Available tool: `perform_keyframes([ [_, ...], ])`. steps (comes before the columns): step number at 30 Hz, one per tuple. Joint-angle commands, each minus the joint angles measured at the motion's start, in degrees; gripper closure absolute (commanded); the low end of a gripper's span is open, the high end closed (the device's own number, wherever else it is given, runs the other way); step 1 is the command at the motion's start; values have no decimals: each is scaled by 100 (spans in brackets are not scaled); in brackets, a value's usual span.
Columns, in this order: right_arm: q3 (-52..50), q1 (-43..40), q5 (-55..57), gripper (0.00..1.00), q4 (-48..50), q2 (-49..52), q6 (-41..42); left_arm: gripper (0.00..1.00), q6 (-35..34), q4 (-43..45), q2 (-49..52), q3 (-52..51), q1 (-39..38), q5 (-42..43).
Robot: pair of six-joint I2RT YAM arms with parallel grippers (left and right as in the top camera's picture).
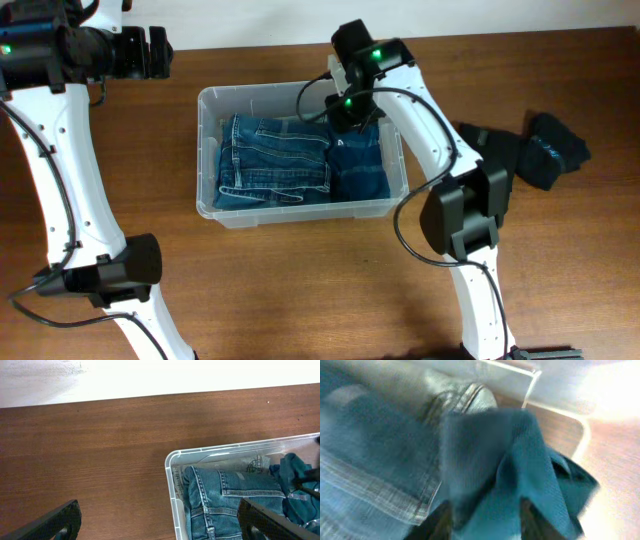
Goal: Pack container
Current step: 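Release the teal garment and withdraw the right gripper, then move the right gripper down onto the black taped garment and grasp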
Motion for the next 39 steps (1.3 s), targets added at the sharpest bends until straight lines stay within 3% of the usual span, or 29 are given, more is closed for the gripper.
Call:
perform_keyframes([
  [1,885,-136,140,57,-461,-949,17,1,-48,-2,35,-22,7,39],
  [5,1421,-737,743,45,-1449,-1357,22,1,-48,0,35,-22,7,39],
  [9,1403,-1823,734,43,-2164,-1429,81,1,-48,-2,35,-22,7,39],
  [13,1154,-3152,-254,38,-2162,-1386,251,1,-46,-17,35,-22,11,37],
  [21,101,-4647,-164,32,-2057,-1366,142,1,-46,-13,35,-22,11,37],
  [26,-1384,-4774,-518,32,-1513,-1366,-319,1,-46,-17,35,-22,9,37],
  [32,-2938,-4767,-1904,31,-719,-1366,-1532,1,-46,-7,35,-22,11,35],
  [39,-4194,-4732,-1897,28,619,-1366,-1606,1,-46,0,37,-22,11,37],
])
